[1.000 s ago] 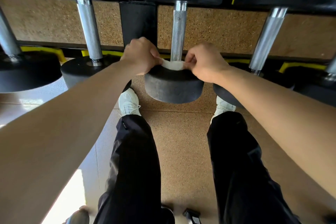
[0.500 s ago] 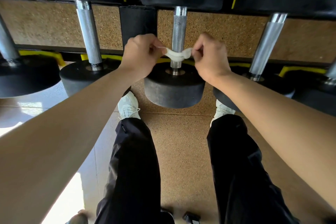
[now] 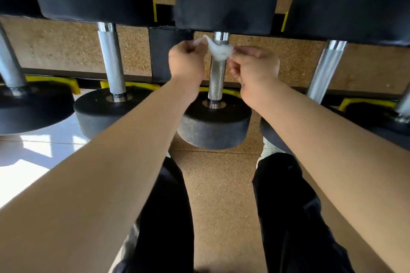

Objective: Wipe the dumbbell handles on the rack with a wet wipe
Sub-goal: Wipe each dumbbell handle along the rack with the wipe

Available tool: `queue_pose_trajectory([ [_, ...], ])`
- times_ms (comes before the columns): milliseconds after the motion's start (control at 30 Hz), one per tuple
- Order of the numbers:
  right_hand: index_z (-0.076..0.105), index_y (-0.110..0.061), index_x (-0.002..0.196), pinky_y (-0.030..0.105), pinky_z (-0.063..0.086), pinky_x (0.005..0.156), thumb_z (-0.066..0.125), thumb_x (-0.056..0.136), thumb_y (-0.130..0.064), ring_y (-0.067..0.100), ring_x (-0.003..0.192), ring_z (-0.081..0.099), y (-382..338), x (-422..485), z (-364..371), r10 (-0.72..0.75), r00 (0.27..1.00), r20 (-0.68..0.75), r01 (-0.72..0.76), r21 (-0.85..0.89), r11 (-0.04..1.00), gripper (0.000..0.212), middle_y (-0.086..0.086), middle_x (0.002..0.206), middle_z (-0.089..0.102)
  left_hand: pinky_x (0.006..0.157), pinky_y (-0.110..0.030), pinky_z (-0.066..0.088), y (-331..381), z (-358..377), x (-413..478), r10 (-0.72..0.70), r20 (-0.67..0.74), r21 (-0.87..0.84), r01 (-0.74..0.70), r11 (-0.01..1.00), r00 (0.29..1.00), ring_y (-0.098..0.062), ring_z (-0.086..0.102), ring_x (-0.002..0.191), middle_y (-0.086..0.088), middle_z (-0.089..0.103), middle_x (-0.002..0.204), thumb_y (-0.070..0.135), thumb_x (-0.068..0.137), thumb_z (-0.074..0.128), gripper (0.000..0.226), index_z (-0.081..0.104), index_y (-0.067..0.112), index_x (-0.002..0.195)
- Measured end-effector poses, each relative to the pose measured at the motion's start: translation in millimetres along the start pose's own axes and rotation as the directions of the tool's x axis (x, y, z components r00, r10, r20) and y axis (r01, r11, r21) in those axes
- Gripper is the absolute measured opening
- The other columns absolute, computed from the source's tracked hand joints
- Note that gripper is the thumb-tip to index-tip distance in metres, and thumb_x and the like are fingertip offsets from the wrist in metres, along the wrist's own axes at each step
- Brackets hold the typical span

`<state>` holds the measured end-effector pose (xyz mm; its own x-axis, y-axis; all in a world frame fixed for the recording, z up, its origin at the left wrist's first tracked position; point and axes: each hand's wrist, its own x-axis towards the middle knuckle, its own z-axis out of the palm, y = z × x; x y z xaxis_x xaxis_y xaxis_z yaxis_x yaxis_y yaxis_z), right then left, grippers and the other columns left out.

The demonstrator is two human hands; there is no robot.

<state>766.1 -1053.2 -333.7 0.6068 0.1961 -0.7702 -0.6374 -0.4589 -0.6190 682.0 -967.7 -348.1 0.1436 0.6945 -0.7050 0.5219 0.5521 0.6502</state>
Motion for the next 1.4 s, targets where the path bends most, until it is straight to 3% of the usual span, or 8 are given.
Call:
queue_pose_trajectory([
  [200, 0.071, -0.003, 0.094, 0.019, 0.051, 0.056, 0.072, 0.089, -0.010, 0.010, 0.062, 0.064, -17, 21, -3, 0.291, 0.956, 0.036, -0.283, 0.373, 0.884, 0.009, 0.007, 0.081, 0.071, 0.059, -0.020, 0.044, 2, 4, -7, 0.003, 0.055, -0.092, 0.002, 0.996, 0.998, 0.001, 0.052, 0.056, 0.011, 0.063, 0.072, 0.030, 0.098, 0.065, 0.013, 0.069, 0.021, 0.090],
  [333, 0.068, -0.003, 0.093, 0.017, 0.049, 0.054, 0.069, 0.091, -0.008, 0.009, 0.061, 0.060, -19, 16, 5, 0.353, 0.931, 0.097, -0.356, 0.462, 0.812, 0.005, 0.006, 0.077, 0.068, 0.055, -0.019, 0.042, -1, -1, -1, 0.053, 0.063, -0.048, -0.050, 0.998, 0.997, 0.001, 0.049, 0.049, 0.013, 0.060, 0.063, 0.028, 0.097, 0.066, 0.014, 0.072, 0.016, 0.094],
  [567, 0.070, -0.002, 0.097, 0.019, 0.048, 0.055, 0.073, 0.087, -0.007, 0.007, 0.060, 0.060, -15, 7, 3, 0.206, 0.964, 0.170, -0.245, 0.260, 0.934, 0.012, 0.005, 0.078, 0.068, 0.049, -0.021, 0.039, 6, -2, 14, -0.178, -0.063, 0.040, 0.181, 0.983, 0.982, -0.010, 0.048, 0.056, 0.004, 0.063, 0.069, 0.035, 0.098, 0.063, 0.021, 0.075, 0.017, 0.100],
  [767, 0.074, -0.010, 0.090, 0.019, 0.049, 0.065, 0.074, 0.088, -0.015, 0.007, 0.064, 0.061, -12, 22, -16, 0.217, 0.976, -0.001, -0.215, 0.121, 0.969, 0.006, 0.004, 0.083, 0.071, 0.055, -0.019, 0.042, -7, -11, -7, 0.101, 0.131, 0.045, -0.107, 0.993, 0.986, -0.003, 0.048, 0.054, 0.010, 0.060, 0.064, 0.029, 0.096, 0.068, 0.013, 0.071, 0.021, 0.086],
  [900, 0.073, -0.006, 0.098, 0.021, 0.050, 0.060, 0.072, 0.088, -0.006, 0.011, 0.065, 0.059, -2, 7, -13, 0.084, 0.973, 0.217, -0.089, 0.012, 0.996, 0.011, 0.010, 0.084, 0.070, 0.045, -0.024, 0.037, -25, -25, 1, -0.038, 0.005, 0.198, 0.036, 0.980, 0.999, -0.008, 0.043, 0.048, 0.006, 0.055, 0.060, 0.036, 0.096, 0.066, 0.016, 0.074, 0.022, 0.092],
  [1067, 0.072, -0.009, 0.092, 0.023, 0.050, 0.059, 0.071, 0.087, 0.000, 0.010, 0.063, 0.060, 7, 12, -32, 0.068, 0.993, 0.096, -0.053, -0.155, 0.986, 0.010, 0.010, 0.082, 0.073, 0.056, -0.027, 0.040, -30, -32, -4, -0.024, 0.191, 0.307, -0.037, 0.951, 0.981, -0.012, 0.046, 0.058, 0.003, 0.054, 0.064, 0.035, 0.096, 0.067, 0.024, 0.072, 0.013, 0.087],
  [1233, 0.071, -0.005, 0.088, 0.022, 0.048, 0.053, 0.073, 0.085, -0.001, 0.010, 0.057, 0.059, 25, -2, -24, 0.039, 0.958, 0.286, 0.050, -0.298, 0.953, 0.006, 0.007, 0.072, 0.070, 0.070, -0.036, 0.057, -39, -56, 9, -0.051, 0.110, 0.540, -0.017, 0.841, 0.993, -0.023, 0.065, 0.075, -0.003, 0.072, 0.087, 0.042, 0.092, 0.068, 0.014, 0.070, 0.028, 0.088],
  [1400, 0.069, -0.019, 0.075, 0.022, 0.047, 0.054, 0.077, 0.081, -0.003, 0.008, 0.058, 0.060, 34, 13, -44, 0.009, 0.997, 0.073, 0.030, -0.513, 0.858, 0.019, 0.000, 0.069, 0.069, 0.082, -0.037, 0.053, -29, -52, -4, -0.088, 0.413, 0.630, -0.214, 0.747, 0.907, -0.020, 0.067, 0.092, -0.001, 0.072, 0.093, 0.038, 0.091, 0.073, 0.017, 0.074, 0.021, 0.094],
])
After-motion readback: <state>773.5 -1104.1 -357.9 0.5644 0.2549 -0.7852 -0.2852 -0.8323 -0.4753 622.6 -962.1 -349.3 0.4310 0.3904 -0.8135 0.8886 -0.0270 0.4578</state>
